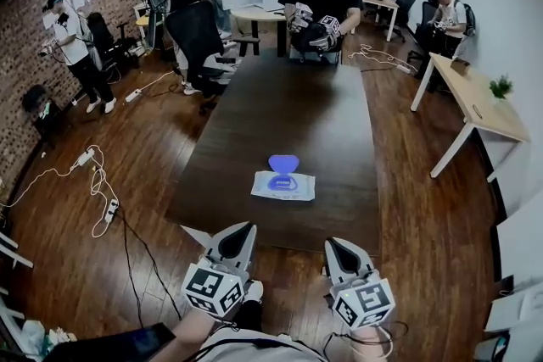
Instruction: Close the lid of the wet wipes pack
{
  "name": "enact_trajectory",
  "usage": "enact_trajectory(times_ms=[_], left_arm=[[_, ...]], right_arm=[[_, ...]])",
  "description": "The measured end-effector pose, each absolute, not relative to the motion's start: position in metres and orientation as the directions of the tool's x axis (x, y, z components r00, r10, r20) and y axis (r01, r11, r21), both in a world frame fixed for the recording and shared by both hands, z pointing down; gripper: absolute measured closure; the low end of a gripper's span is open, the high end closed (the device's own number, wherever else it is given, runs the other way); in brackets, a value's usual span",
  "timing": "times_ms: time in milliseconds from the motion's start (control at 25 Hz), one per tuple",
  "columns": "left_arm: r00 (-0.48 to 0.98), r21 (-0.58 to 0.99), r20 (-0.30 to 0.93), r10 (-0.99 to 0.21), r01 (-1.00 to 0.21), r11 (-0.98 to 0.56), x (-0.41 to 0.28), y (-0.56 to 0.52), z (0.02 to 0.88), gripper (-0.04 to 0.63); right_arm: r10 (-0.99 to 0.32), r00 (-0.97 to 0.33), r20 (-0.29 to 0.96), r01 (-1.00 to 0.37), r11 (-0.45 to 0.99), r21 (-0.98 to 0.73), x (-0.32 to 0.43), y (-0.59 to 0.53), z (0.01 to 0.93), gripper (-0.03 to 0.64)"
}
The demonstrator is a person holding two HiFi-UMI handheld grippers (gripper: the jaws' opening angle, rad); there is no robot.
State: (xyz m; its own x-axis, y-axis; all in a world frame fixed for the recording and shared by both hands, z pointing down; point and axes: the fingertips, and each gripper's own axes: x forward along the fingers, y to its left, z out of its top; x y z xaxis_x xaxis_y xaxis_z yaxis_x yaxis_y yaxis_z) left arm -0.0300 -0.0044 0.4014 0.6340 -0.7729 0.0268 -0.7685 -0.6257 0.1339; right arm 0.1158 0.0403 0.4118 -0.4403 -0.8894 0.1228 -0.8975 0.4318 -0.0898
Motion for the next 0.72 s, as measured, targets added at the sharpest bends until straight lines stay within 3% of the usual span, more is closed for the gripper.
enact_trajectory(times_ms=[720], left_arm=[[0.74, 0.15, 0.052, -0.67, -0.669, -0.728, -0.035, -0.16, 0.409, 0.594]], right_arm=[[-0.924, -0.348, 0.161, -0.937, 0.336, -0.094, 0.088, -0.108, 0.411, 0.612]])
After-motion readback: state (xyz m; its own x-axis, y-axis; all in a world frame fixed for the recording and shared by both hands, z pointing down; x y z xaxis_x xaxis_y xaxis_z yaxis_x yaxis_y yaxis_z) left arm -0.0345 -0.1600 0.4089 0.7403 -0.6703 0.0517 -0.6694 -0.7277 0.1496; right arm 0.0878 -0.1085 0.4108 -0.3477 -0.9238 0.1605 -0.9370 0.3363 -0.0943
